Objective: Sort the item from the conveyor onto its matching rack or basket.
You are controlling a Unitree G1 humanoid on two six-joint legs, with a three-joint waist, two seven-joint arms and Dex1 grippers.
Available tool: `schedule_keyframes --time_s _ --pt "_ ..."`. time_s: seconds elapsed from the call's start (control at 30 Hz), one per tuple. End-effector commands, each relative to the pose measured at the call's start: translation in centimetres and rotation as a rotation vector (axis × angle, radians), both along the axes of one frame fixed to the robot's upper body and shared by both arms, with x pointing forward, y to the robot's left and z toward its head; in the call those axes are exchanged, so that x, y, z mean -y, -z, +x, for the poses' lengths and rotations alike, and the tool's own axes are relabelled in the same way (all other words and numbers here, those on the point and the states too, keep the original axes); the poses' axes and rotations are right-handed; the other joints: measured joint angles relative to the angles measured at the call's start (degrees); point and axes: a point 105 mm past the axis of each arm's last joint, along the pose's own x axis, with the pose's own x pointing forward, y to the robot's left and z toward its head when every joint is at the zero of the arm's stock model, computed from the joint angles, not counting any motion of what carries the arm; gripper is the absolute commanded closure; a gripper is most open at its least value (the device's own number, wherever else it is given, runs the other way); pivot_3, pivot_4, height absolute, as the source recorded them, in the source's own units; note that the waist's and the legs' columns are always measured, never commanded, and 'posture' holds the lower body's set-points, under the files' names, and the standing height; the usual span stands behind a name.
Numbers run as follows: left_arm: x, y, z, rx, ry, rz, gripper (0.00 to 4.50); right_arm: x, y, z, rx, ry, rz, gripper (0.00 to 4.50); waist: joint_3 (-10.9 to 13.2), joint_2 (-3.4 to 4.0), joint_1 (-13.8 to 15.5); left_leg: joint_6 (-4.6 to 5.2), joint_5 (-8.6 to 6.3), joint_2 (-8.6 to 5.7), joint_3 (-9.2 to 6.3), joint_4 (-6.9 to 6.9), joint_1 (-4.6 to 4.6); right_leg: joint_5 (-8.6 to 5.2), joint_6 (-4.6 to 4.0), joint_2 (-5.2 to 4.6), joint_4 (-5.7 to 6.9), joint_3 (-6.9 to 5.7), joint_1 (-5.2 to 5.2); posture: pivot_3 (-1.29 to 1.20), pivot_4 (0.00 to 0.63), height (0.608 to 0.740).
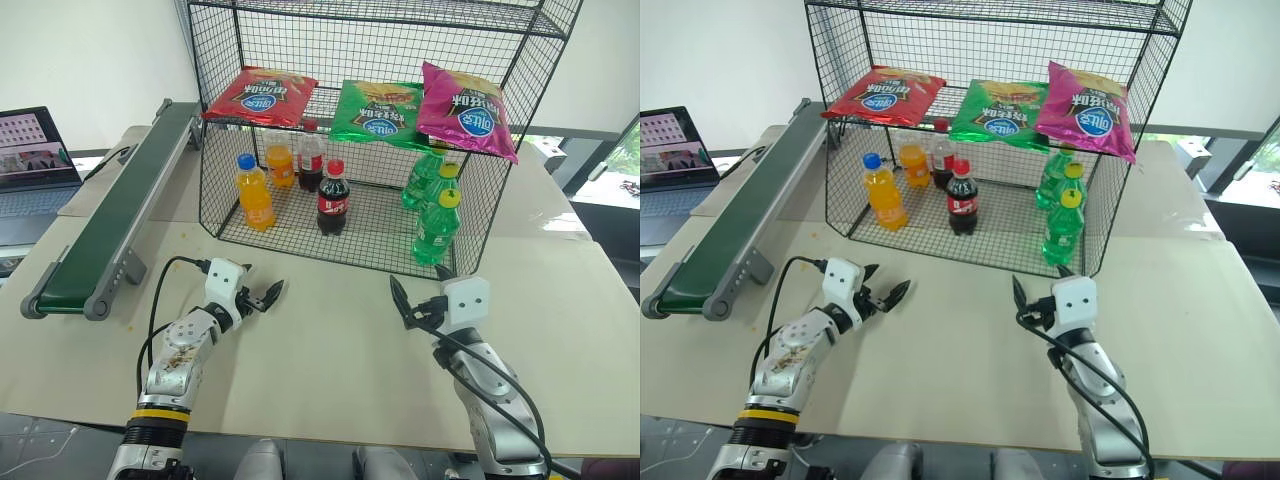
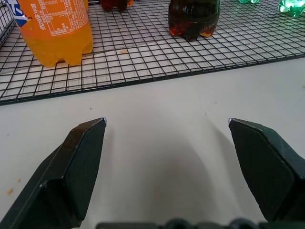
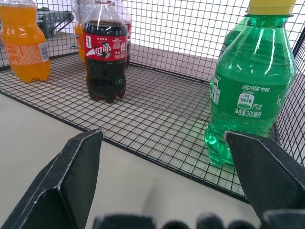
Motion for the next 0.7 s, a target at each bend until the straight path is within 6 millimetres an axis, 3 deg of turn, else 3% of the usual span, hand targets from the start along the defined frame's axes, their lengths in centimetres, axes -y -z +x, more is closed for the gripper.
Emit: schedule_keyframes --time_s 0.03,0.7 --pt "-0.21 -1.24 -0.09 0.054 0.008 0.037 0.13 -0.12 -1.53 -0.52 0.062 -0.01 -0.002 0.0 0.0 0.0 0.0 0.0 0.0 0.0 0.0 0.0 0.0 0.0 0.0 0.0 0.0 0.0 0.0 0.0 0.15 0.74" --pt "-0.82 -1.33 -0.39 0.051 -0.042 0.048 0.13 -0.44 -2.04 -0.2 0.062 -0.027 -0.002 0.0 -0.04 0.02 0.03 0.02 -0.01 0.0 -0.01 0.05 0.01 0.0 0.0 0.0 0.03 -0.01 0.02 0.0 0.15 0.74"
